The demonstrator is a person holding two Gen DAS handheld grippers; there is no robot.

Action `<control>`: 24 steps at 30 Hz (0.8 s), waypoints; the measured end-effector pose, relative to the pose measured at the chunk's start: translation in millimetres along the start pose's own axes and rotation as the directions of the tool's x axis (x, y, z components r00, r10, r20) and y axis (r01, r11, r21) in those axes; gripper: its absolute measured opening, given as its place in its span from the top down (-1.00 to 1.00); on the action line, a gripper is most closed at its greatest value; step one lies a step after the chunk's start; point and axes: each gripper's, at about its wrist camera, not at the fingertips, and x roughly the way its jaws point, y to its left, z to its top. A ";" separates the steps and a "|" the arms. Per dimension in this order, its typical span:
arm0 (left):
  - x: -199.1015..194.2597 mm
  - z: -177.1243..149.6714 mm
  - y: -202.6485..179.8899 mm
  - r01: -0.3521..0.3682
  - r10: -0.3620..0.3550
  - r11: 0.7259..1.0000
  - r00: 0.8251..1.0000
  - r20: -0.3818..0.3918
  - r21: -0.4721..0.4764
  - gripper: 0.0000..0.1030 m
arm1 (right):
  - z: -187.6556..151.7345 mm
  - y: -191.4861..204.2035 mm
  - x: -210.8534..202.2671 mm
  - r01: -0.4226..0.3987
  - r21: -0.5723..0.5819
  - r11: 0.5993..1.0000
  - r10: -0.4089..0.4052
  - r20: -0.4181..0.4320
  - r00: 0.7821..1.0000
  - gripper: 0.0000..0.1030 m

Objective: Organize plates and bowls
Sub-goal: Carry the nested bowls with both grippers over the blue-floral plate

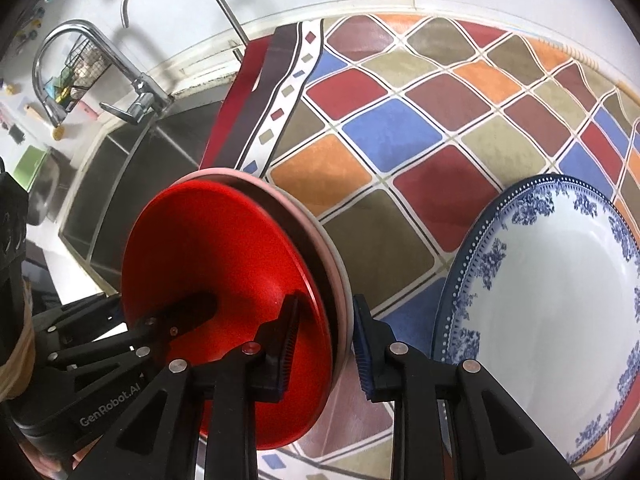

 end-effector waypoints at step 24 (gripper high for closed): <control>-19.0 3.3 -5.5 0.016 -0.013 0.996 0.999 0.039 -0.084 0.43 | 4.1 -6.1 -5.4 -0.016 0.116 0.993 0.013 0.019 1.000 0.47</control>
